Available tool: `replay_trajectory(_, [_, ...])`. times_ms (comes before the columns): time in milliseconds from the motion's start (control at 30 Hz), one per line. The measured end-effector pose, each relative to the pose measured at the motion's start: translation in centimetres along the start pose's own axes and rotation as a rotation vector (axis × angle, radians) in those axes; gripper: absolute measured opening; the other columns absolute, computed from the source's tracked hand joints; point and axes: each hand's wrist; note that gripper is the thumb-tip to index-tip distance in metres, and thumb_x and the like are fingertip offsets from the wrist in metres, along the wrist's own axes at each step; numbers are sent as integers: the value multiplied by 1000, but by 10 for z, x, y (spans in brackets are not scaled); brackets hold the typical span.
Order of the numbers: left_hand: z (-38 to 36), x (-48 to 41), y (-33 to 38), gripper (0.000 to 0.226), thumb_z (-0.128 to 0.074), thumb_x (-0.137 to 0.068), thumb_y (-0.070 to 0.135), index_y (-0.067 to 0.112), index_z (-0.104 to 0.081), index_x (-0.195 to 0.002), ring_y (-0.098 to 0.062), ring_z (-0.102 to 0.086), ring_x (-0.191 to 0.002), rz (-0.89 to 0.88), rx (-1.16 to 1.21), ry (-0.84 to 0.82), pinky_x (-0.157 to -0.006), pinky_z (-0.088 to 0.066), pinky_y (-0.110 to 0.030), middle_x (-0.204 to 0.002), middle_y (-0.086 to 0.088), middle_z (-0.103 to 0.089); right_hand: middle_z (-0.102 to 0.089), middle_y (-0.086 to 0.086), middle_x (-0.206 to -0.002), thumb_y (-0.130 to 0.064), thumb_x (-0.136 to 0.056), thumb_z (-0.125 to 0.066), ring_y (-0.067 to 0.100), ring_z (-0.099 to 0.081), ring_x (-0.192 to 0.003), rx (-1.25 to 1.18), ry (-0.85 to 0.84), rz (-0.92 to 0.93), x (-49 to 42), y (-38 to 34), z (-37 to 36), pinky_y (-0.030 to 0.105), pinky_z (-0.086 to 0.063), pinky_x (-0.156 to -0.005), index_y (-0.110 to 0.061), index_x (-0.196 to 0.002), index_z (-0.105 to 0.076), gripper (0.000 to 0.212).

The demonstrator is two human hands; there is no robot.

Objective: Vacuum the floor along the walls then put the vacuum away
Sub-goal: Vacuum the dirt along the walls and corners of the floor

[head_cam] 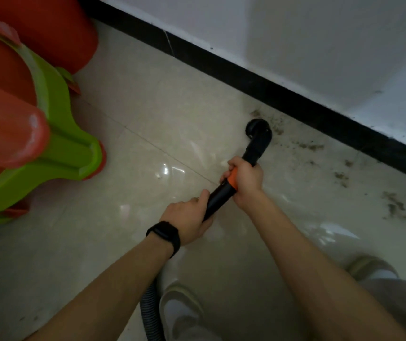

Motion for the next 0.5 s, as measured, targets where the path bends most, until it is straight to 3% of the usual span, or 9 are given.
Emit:
replay_trajectory(167, [-13,-15,28,41,-49,-93,48,24,-26,-115,-25,-57,-67,121,13,43,-51,-30,-30,-97,-2,-61,-48,2,-56,6,-86,-59,15,-44,-40,107,-83,2,-17,-19,2,28,-46,-44,-9,-83,-50,18])
replay_trajectory(500, [-6,-34,13,38,-51,-92,47,27,-24,-111,-20,-48,-62,138,106,17,-53,-37,-31,-93,-2,-61,-51,1,-56,4,-85,-58,15,-45,-41,128,-8,53,-37,-17,-13,28,-47,-44,-8,-92,-51,16])
Point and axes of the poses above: each hand's wrist, its own x-axis away from the middle knuckle, its own z-axis out of the back of the hand, y = z × x
